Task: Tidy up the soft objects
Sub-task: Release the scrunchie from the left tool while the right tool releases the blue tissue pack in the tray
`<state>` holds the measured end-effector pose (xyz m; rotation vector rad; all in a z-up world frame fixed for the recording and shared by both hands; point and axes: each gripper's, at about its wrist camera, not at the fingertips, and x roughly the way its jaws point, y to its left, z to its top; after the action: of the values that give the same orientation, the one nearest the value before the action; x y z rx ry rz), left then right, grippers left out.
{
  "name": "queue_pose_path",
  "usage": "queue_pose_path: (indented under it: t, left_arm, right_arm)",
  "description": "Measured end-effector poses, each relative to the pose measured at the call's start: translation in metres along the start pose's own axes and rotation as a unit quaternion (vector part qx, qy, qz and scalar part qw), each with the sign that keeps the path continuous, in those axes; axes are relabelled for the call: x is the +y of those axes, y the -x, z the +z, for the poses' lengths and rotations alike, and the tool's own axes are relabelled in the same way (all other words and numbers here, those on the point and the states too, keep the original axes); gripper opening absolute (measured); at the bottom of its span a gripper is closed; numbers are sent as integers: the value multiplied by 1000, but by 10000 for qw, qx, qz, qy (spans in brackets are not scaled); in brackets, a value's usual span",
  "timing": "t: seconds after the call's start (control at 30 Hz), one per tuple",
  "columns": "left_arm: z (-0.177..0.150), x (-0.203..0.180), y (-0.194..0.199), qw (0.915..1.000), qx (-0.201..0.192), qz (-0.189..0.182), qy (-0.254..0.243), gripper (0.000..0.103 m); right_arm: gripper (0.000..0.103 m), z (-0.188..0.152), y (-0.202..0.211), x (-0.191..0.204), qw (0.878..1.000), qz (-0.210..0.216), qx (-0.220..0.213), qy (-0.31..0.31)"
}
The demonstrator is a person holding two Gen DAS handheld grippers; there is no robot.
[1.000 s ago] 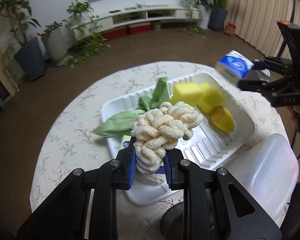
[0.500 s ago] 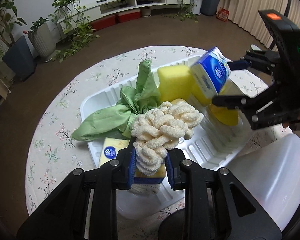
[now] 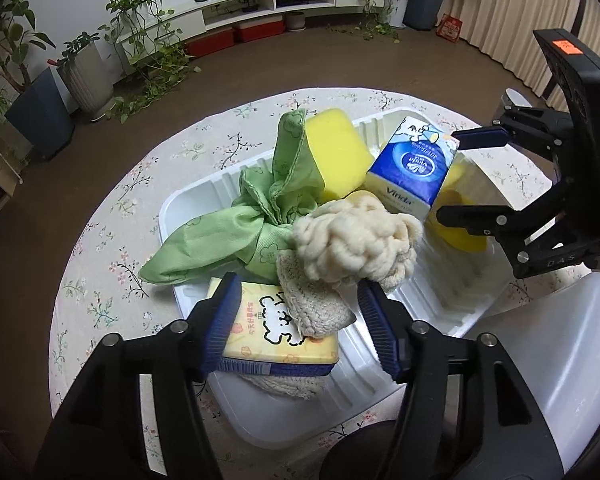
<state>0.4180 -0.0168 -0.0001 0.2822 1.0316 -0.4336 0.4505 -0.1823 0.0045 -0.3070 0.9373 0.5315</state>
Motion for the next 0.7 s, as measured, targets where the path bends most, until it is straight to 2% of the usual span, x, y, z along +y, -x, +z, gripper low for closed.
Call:
queue_pose_path:
  t: [0.43, 0.7]
  left_arm:
    - [-4, 13, 29, 9991, -361, -5, 212, 66]
    - [-21, 24, 58, 9954, -708, 31, 649, 66]
  right_arm:
    - [84, -13, 32, -18, 9985, 7, -406, -376]
    - [86, -32, 57, -28, 9961, -57, -564, -679]
